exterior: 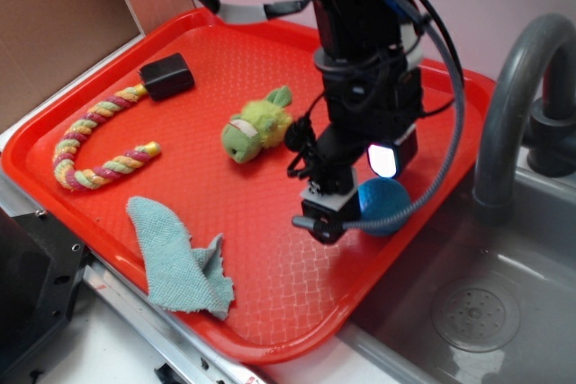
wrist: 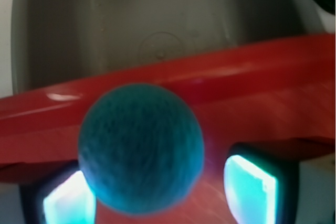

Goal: Grab the blue ball.

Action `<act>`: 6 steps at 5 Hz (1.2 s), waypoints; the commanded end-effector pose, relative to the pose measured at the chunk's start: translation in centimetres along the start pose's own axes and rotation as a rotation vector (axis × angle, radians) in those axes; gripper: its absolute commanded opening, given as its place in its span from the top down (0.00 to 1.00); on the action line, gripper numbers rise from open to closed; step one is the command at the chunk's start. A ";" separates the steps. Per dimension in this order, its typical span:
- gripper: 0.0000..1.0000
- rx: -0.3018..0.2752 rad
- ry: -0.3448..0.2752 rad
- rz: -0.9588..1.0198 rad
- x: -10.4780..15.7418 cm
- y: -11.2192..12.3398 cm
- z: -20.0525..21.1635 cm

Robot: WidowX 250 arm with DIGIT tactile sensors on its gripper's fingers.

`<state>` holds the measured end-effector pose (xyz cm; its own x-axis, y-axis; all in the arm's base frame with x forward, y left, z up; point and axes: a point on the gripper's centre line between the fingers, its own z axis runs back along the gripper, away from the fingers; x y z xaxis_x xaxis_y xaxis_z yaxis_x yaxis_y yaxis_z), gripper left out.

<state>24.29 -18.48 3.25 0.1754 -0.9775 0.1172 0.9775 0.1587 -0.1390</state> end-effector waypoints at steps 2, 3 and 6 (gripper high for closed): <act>1.00 0.043 0.018 -0.022 2.0 -0.6 -0.7; 1.00 0.057 0.009 0.010 1.9 -0.7 -0.6; 1.00 0.182 0.105 0.469 -1.1 -1.1 4.8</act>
<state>23.55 -15.87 5.87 0.5837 -0.8072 -0.0881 0.8096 0.5869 -0.0125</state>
